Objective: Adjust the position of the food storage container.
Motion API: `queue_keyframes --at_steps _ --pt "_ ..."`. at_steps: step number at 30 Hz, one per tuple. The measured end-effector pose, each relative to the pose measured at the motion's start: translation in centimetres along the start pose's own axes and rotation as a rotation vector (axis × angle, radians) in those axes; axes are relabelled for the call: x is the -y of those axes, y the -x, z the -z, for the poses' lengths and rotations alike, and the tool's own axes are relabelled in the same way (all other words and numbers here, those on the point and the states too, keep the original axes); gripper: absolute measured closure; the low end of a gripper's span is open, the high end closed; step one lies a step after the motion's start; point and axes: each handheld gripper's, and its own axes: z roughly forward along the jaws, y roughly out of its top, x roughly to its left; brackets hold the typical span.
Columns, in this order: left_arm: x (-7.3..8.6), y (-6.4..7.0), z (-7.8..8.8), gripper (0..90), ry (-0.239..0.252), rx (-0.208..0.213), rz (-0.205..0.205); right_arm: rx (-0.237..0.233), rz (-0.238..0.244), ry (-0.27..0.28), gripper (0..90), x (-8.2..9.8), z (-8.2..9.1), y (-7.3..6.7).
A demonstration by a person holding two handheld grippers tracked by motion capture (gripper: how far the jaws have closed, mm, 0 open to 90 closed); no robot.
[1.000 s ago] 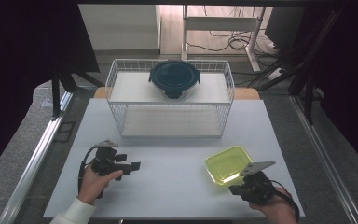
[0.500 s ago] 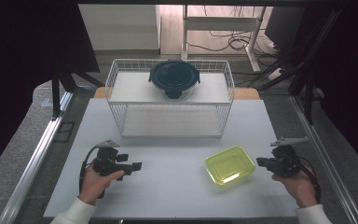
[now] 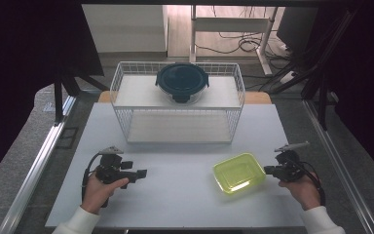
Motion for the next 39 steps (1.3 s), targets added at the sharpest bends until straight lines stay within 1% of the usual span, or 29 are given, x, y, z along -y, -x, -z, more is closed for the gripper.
queue_keyframes --at_steps 4,6,10,15,20,25,28,29,30,32,37,39 --pt "0.0 0.0 0.0 22.3 -0.001 0.001 -0.001 -0.026 0.021 -0.006 89.0 -0.1 -0.1 -1.1" --pt "0.0 0.0 0.0 22.3 -0.002 0.001 -0.002 -0.033 0.04 -0.01 89.0 -0.3 -0.4 -1.7" --pt "0.0 0.0 0.1 22.2 0.003 0.001 -0.004 -0.049 0.05 -0.022 89.0 -0.8 -1.3 -2.6" --pt "0.0 -0.1 0.3 22.3 0.004 -0.001 0.002 -0.076 0.062 -0.016 89.0 -1.2 -2.1 -4.0" --pt "0.1 -0.2 0.4 22.3 0.006 -0.002 -0.001 -0.116 0.094 -0.029 89.0 -1.0 -2.6 -6.0" --pt "0.1 -0.3 0.4 22.3 0.007 0.0 0.005 -0.161 0.145 -0.045 89.0 -0.8 -3.3 -8.5" --pt "0.0 -0.3 0.4 22.3 0.008 0.002 0.001 -0.184 0.177 -0.039 88.9 -1.0 -3.7 -9.8" --pt "0.0 -0.3 0.4 22.2 0.008 0.002 0.001 -0.184 0.177 -0.039 88.9 -1.0 -3.7 -9.8" --pt "0.0 -0.3 0.4 22.3 0.009 0.003 0.0 -0.189 0.19 -0.035 88.9 -1.3 -3.8 -10.5" --pt "0.1 -0.3 0.4 22.3 0.01 0.001 0.006 -0.198 0.204 -0.029 89.0 -1.5 -4.0 -11.0" --pt "0.1 -0.3 0.5 22.3 0.012 0.0 0.007 -0.223 0.219 -0.017 88.9 -2.1 -4.6 -12.2" --pt "0.1 -0.4 0.5 22.2 0.011 0.0 0.009 -0.223 0.235 -0.014 88.9 -2.2 -4.8 -12.7"
